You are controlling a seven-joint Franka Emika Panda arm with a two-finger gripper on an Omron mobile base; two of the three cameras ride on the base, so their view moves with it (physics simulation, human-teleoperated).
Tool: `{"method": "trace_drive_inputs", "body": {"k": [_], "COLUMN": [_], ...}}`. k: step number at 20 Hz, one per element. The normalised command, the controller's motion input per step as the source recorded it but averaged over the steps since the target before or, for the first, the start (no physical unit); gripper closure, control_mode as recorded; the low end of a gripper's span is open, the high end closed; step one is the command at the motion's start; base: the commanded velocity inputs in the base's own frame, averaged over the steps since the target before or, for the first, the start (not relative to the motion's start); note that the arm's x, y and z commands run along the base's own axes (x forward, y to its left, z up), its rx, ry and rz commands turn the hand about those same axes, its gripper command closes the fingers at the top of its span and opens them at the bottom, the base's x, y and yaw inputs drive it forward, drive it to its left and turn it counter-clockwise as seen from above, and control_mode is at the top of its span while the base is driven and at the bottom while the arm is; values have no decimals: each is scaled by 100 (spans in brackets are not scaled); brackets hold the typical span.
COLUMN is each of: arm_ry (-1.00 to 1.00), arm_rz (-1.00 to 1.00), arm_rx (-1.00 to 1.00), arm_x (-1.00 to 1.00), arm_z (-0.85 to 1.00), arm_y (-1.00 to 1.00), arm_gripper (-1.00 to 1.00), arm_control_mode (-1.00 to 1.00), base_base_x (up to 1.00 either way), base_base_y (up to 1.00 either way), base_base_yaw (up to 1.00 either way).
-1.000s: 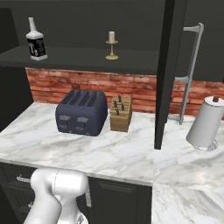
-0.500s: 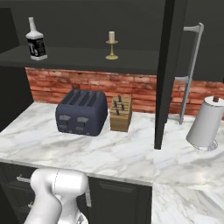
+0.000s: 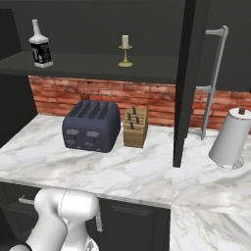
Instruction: Get the candle and the liquor from the cabinet and move them to the dining counter.
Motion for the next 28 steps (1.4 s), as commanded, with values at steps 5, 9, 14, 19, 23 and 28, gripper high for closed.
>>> {"method": "trace_drive_inputs", "body": {"k": [5, 9, 14, 19, 23, 28], "arm_ry": [7, 0, 1, 6, 6, 7], "arm_rz": [2, 0, 2, 9, 15, 23], "arm_rx": [0, 0, 4, 10, 15, 15], "arm_x": [0, -41, -72, -1, 66, 76], "arm_z": [-1, 0, 0, -8, -8, -10], "arm_y": [14, -7, -61, -100, -100, -92], "arm_gripper": [-100, -100, -100, -100, -100, -100], "arm_control_mode": [-100, -100, -100, -100, -100, -100], "base_base_x": [0, 0, 0, 0, 0, 0], "base_base_y": [0, 0, 0, 0, 0, 0], "base_base_yaw": [0, 0, 0, 0, 0, 0]}}
